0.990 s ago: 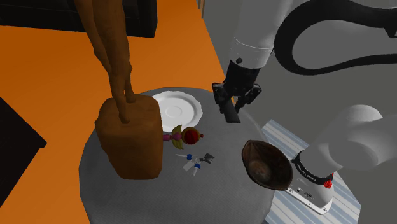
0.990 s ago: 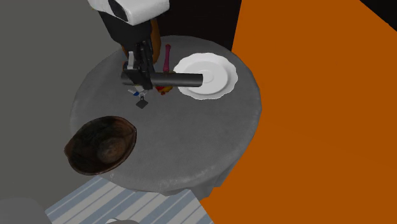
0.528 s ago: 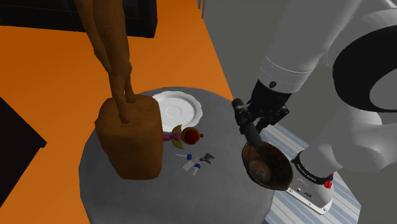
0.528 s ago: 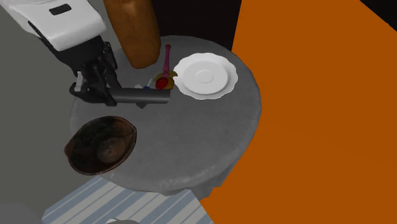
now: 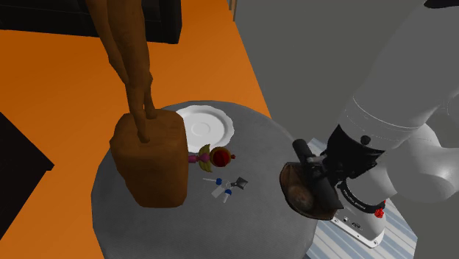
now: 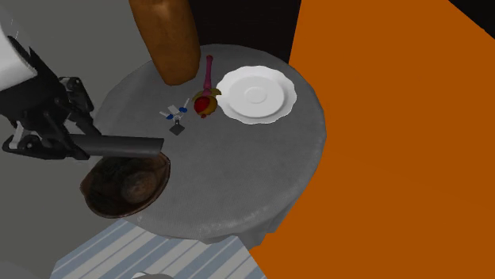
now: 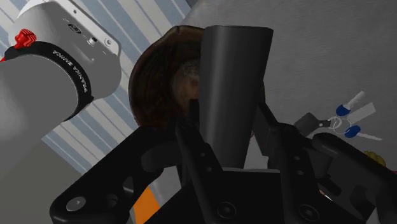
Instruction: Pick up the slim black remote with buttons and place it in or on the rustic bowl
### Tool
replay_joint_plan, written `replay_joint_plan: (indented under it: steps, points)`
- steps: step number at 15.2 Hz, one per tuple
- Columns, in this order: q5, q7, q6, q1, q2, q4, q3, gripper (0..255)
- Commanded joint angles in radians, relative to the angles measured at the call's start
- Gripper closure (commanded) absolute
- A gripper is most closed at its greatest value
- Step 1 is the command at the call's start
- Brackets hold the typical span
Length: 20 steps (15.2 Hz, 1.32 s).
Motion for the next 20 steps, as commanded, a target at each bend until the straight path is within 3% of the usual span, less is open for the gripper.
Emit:
replay_joint_plan:
  steps: [1,11,18,19,20]
  points:
    - [0.026,0.019,0.000,0.050,-0.076,-0.035,0.016,255]
    - [0.105,0.011,0.119,0.077,-0.072,-0.151,0.097,255]
    - [0.103,0.013,0.121,0.079,-0.070,-0.152,0.096,255]
    - [0.103,0.012,0.121,0.079,-0.070,-0.152,0.095,0]
    - [0.103,0.012,0.120,0.079,-0.071,-0.152,0.095,0]
